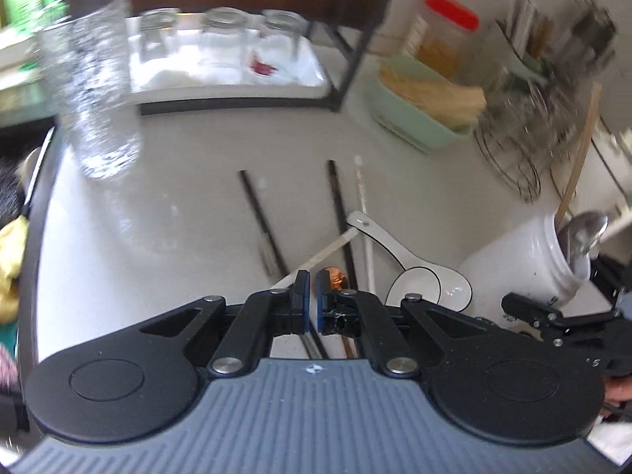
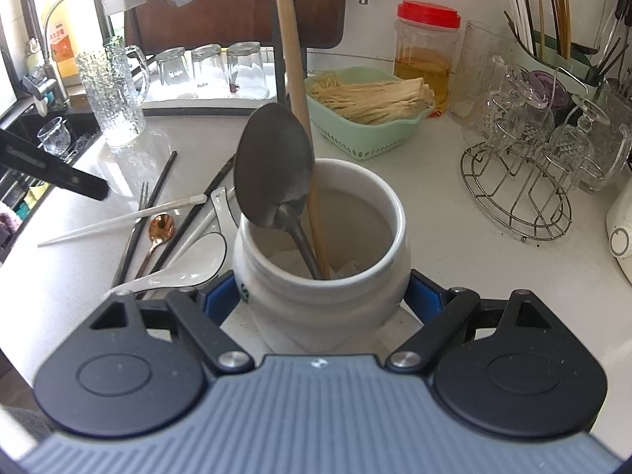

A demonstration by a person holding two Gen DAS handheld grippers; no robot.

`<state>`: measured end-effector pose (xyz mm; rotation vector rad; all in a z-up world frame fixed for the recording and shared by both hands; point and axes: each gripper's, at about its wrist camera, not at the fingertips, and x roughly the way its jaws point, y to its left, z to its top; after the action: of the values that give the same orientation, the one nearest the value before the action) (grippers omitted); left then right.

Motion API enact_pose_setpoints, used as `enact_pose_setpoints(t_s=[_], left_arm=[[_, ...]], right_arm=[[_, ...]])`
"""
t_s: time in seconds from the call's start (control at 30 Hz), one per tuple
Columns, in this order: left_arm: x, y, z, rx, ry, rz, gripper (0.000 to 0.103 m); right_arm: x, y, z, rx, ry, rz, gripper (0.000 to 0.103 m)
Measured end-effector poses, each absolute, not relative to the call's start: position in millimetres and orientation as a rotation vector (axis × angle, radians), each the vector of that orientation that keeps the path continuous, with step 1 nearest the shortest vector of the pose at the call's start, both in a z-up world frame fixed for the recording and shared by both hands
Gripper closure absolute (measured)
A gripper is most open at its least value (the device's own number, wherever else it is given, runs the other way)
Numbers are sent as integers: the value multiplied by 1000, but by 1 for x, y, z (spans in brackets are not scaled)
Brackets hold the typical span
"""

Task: Organize utensils
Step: 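Return the left tool to the pile and grasp another white chopstick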

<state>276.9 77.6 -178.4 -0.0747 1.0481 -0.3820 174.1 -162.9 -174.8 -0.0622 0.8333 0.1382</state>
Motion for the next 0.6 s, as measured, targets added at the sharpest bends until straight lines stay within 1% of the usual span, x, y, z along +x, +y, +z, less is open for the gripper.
enact_pose_setpoints(t_s=[0.3,0.37,0.47,0.6], left_arm=[[312,43,-202,33,1084,-493,99],[318,38,-207,71,1088,-506,92],[326,32,-212,114,1088,-527,86],[335,27,-217,153,1095,-550,83]], right_arm=[[176,-161,-175,-57,844,108,12],[176,-161,-175,-55,846,102,13],[177,-160,-175,-53,849,91,12],[178,-159,-174,-48,854,78,12]])
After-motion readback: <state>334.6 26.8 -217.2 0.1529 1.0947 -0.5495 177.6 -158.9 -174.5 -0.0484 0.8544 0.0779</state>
